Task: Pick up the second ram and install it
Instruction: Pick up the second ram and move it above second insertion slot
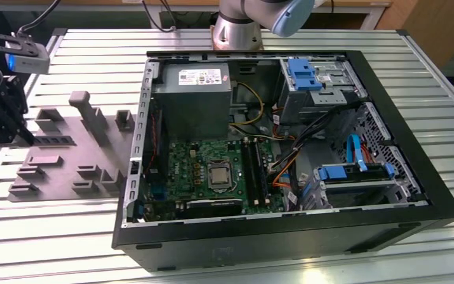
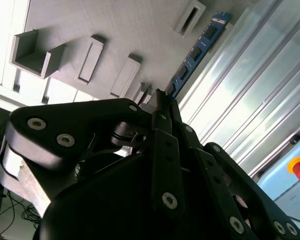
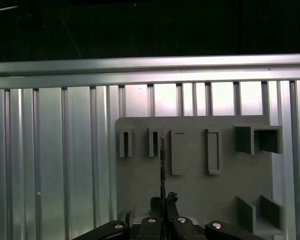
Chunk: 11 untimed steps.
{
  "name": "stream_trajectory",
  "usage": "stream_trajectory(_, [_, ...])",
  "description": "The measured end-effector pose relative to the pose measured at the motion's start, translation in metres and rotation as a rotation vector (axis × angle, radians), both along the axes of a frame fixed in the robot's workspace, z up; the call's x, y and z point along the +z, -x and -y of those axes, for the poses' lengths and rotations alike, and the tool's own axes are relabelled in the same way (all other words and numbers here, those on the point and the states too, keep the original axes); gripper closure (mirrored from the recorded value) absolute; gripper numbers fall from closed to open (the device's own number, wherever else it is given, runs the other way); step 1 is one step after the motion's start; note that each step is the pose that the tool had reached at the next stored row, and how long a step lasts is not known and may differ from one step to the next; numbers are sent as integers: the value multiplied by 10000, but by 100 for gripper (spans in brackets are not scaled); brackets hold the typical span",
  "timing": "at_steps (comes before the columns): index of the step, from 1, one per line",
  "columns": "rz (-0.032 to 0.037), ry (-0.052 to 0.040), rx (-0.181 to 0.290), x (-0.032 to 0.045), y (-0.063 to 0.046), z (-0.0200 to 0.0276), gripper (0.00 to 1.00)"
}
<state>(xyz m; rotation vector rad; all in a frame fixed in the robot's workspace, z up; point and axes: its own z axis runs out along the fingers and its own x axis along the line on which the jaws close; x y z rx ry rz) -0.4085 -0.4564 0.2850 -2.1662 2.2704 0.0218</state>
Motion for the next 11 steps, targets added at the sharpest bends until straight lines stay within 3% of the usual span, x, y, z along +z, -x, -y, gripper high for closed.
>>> stream_trajectory(11, [-1, 1, 0, 51, 0, -1, 86])
